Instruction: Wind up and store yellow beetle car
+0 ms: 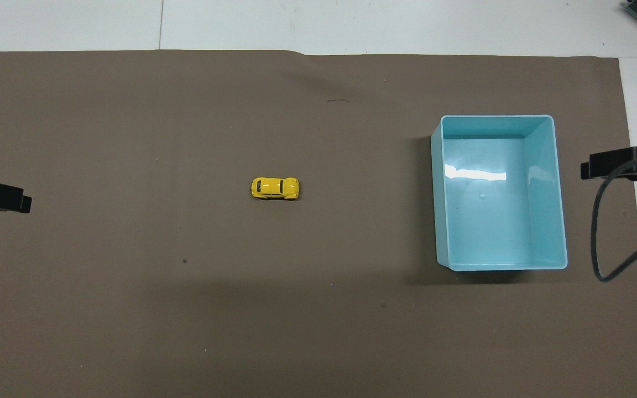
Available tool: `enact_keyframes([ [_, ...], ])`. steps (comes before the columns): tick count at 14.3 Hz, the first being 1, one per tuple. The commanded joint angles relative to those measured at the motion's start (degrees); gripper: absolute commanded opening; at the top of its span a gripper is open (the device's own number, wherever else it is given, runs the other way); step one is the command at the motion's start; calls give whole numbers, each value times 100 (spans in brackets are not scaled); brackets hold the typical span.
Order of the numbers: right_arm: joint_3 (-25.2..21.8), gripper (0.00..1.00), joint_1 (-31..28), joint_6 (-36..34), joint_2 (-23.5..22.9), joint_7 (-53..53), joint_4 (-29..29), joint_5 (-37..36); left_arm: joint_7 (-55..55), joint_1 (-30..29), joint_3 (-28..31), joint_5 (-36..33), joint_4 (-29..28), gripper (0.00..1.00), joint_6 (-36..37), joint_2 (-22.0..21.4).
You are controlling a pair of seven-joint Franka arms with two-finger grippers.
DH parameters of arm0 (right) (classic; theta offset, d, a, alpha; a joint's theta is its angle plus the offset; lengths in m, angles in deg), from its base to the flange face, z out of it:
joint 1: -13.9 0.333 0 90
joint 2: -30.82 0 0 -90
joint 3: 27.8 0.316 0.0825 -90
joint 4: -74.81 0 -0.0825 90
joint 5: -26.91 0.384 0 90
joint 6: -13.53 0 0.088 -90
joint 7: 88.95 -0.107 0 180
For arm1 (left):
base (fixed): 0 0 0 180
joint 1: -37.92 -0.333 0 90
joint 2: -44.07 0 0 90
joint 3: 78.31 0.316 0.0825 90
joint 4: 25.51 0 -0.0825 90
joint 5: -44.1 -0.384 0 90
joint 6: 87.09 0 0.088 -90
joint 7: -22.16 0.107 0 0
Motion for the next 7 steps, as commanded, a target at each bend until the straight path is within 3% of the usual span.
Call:
enact_keyframes([
  [1,43,100,-49,-10,43,-97,19,-23,35,-109,-67,-76,-56,100,56,-79],
  [7,43,100,-49,-10,43,-97,19,-23,-35,-100,-76,-76,-144,100,12,-114],
])
